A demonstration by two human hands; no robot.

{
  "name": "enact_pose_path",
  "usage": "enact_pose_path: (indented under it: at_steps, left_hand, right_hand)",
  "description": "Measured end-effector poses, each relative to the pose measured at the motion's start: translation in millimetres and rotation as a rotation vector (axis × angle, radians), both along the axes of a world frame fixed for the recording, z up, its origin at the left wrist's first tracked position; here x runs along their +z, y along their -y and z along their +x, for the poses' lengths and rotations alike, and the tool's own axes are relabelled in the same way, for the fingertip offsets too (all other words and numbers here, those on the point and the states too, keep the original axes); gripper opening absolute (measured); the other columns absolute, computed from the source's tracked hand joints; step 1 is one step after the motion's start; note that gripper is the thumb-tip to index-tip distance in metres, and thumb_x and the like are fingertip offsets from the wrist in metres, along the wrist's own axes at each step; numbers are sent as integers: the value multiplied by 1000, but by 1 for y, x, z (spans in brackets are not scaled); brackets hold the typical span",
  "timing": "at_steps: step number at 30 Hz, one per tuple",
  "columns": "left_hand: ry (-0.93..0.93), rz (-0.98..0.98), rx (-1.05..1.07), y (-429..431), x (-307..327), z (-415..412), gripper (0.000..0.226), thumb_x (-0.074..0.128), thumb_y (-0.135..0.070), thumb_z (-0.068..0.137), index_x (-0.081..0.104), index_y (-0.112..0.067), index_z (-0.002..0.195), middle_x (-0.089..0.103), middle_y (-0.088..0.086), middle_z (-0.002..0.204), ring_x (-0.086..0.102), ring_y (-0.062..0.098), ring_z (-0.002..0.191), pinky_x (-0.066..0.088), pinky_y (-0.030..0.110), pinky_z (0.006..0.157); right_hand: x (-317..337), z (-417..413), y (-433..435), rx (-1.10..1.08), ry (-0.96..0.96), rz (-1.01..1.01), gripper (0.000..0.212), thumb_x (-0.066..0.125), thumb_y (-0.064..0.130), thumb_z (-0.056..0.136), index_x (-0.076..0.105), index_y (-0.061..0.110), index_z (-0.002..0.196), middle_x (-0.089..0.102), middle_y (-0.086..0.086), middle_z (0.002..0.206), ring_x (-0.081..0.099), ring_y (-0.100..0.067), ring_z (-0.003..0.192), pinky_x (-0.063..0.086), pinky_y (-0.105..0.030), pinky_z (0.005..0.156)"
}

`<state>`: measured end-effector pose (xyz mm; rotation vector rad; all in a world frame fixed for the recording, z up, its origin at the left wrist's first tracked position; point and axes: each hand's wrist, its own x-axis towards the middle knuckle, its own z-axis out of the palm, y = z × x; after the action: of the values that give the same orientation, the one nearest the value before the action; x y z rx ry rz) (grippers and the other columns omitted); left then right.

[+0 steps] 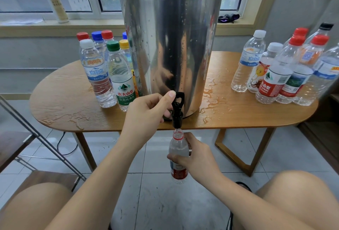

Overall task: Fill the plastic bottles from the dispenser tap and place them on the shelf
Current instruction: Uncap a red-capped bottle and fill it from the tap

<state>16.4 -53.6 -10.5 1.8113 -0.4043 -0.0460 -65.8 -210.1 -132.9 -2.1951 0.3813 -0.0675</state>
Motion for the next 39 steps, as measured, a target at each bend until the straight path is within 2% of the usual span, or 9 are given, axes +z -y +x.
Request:
enact_pose_path:
  at_steps: [17, 24, 27, 30, 32, 34, 39]
  left_hand:
    - [38, 13, -18, -3, -2, -1, 45, 63, -57, 104, 78, -23, 79, 76, 2, 75, 63, 11, 65, 49, 30, 71]
    - [107, 48, -125, -21, -5, 3, 36, 66, -47, 105, 77, -20, 84, 76, -1, 78, 66, 14, 69, 56, 28, 73]
    - [116, 68, -113, -30, -11, 10, 26, 69, -43, 104, 77, -21, 91, 77, 1, 82, 71, 21, 74, 60, 28, 73]
    - [193, 162, -32, -40, -23, 20, 13, 76, -35, 101, 78, -25, 94, 77, -4, 84, 72, 14, 80, 60, 21, 71]
    - [256, 272, 23, -46, -31, 27, 4, 81, -30, 96, 77, -29, 95, 75, -10, 86, 70, 9, 86, 59, 23, 75]
    - [303, 375, 40, -52, -40, 33, 13, 85, -27, 92, 75, -31, 99, 72, -14, 91, 67, 6, 90, 56, 24, 76]
    - [353, 591, 12, -60, -58, 42, 30, 88, -35, 89, 71, -33, 114, 64, -19, 108, 58, 3, 102, 43, 15, 79]
  right_hand:
    - [-3, 1, 2, 5, 26, 3, 68, 88, 57, 80, 53, 47, 137, 70, 18, 127, 65, -12, 116, 61, -40, 97]
    - [-5, 2, 2, 12, 36, -12, 70, 88, 58, 80, 52, 47, 139, 70, 18, 129, 66, -12, 118, 62, -39, 98]
    - [-5, 2, 2, 23, 40, -15, 70, 89, 58, 80, 52, 46, 138, 70, 18, 129, 65, -11, 118, 62, -38, 98]
    - [-6, 0, 2, 23, 68, -15, 66, 89, 60, 79, 55, 46, 134, 71, 18, 123, 67, -9, 113, 62, -34, 93]
    - [-7, -1, 3, 30, 81, -10, 63, 88, 60, 79, 56, 46, 131, 71, 18, 119, 67, -7, 110, 61, -31, 91]
    - [-7, -2, 3, 42, 85, -6, 60, 88, 61, 79, 55, 49, 128, 70, 20, 117, 66, -7, 109, 61, -29, 91]
    - [-6, -4, 2, 76, 100, -8, 61, 88, 61, 79, 53, 51, 129, 70, 20, 119, 65, -5, 110, 59, -28, 92]
